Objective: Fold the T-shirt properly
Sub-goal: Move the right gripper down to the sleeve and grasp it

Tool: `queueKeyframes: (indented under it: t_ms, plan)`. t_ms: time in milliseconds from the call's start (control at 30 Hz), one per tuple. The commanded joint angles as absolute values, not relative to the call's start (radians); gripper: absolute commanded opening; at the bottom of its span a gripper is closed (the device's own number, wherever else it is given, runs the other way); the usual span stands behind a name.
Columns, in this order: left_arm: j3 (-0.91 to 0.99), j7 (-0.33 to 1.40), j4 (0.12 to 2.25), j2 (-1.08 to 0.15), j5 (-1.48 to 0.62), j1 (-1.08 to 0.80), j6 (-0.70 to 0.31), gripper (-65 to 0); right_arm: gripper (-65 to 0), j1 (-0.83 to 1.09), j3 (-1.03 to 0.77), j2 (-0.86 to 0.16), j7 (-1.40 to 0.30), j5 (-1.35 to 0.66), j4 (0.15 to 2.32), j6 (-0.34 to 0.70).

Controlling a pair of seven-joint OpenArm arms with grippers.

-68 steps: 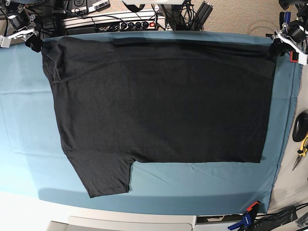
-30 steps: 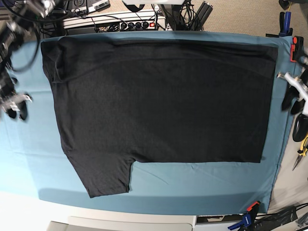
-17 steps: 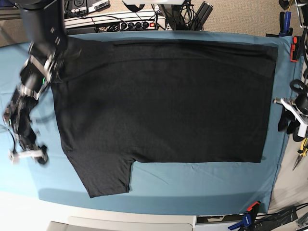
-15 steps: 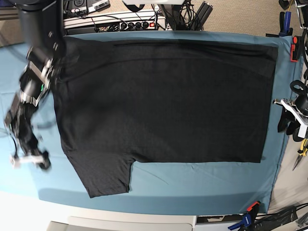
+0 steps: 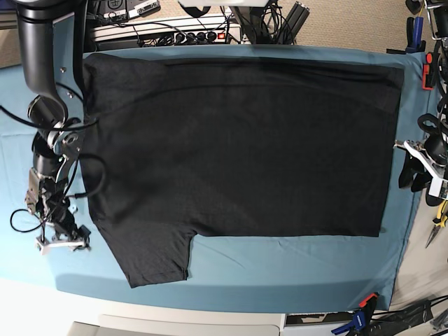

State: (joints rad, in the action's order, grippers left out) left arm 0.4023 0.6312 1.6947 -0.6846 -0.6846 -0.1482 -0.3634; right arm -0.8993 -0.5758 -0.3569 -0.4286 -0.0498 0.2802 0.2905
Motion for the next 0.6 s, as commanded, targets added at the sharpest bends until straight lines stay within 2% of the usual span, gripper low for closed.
queueKeyframes:
  t_ms: [0, 333, 567]
  plan:
    - [0.415, 0.609, 1.708, -0.709, -0.696, -0.136, -0.364, -44.5, -36.9, -0.927, -0.577, -0.368, -0.389, -0.055, 0.294, 0.294]
    - [0.415, 0.609, 1.708, -0.709, -0.695, -0.136, -0.364, -44.5, -36.9, -0.867, -0.577, -0.357, -0.379, -0.109, 0.294, 0.293]
    - [0.415, 0.607, 1.708, -0.709, -0.695, -0.136, -0.364, -44.5, -36.9, -0.864, -0.577, -0.356, -0.413, -0.195, 0.294, 0.34]
